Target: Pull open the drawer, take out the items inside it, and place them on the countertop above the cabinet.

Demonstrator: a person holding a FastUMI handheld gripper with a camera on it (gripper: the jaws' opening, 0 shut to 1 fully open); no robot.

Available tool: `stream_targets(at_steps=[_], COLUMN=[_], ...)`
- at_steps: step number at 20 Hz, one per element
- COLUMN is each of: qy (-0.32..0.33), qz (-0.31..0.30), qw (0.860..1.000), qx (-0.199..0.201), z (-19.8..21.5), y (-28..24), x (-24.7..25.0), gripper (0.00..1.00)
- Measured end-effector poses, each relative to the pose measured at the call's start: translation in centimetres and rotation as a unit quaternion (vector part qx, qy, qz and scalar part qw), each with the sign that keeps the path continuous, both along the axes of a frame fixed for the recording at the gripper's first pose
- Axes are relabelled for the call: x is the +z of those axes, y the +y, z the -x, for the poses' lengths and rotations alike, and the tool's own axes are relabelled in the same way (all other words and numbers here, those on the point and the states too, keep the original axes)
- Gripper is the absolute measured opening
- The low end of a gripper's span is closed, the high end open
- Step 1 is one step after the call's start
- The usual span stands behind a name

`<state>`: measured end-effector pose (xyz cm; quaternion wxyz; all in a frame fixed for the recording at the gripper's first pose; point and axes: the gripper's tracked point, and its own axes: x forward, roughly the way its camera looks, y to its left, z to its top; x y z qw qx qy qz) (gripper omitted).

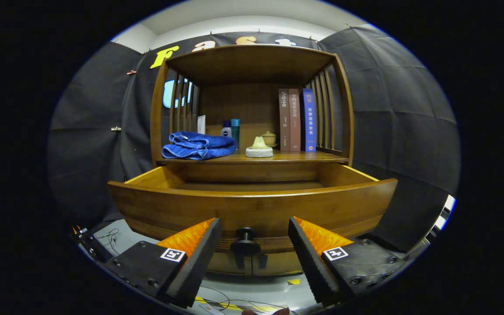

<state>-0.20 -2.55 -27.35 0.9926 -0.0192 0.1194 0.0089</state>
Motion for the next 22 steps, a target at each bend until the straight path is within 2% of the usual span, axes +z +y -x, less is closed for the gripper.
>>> stream_targets(at_steps=[5, 8, 12, 22], qy=[0.01, -0.003, 0.006, 0.015], qz=[-0.003, 0.013, 0.0, 0.004], qw=[1.0, 1.0, 1.0, 1.0], qx=[-0.006, -0.003, -0.006, -0.007], z=[-1.6, -1.4, -2.2, -9.1], y=[0.7, 0.7, 0.8, 1.0], x=[-1.8, -1.6, -1.5, -1.5], gripper=[1.0, 1.0, 0.99, 1.0])
